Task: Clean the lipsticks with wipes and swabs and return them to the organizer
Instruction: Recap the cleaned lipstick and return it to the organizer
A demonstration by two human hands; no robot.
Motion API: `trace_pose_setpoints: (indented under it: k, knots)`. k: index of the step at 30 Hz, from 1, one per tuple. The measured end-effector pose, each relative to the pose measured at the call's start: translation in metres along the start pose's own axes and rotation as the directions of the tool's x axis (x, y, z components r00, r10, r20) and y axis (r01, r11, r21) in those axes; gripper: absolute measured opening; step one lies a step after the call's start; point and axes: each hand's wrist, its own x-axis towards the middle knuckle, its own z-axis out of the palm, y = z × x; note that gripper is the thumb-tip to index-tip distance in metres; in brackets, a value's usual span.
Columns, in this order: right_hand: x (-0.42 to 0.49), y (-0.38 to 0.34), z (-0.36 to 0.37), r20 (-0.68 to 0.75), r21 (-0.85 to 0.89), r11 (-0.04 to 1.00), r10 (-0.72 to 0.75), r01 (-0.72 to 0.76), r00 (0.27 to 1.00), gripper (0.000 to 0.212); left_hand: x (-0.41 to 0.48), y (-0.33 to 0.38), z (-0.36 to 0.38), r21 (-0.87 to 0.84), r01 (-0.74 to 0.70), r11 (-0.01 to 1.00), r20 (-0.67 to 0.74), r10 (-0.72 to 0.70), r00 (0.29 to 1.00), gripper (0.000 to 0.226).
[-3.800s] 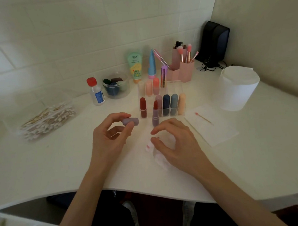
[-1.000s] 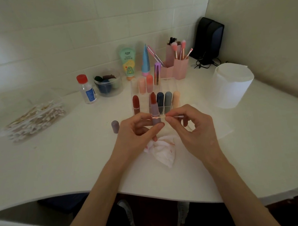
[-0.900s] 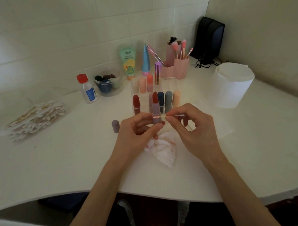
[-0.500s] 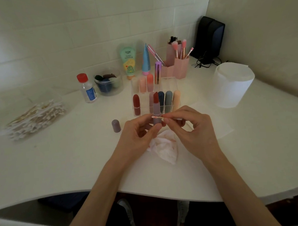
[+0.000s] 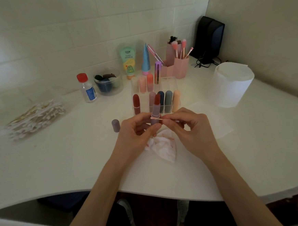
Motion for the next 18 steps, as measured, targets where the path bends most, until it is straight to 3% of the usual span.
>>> trace_pose_setpoints:
  k: [18]
  knots:
    - [-0.0003, 0.0015, 0.0030, 0.013, 0.106, 0.994, 0.030, -0.031, 0.999, 0.021, -0.0029, 0.0055, 0.0005, 0.011, -0.005, 1.000, 0.014, 0.004, 1.000, 0.025]
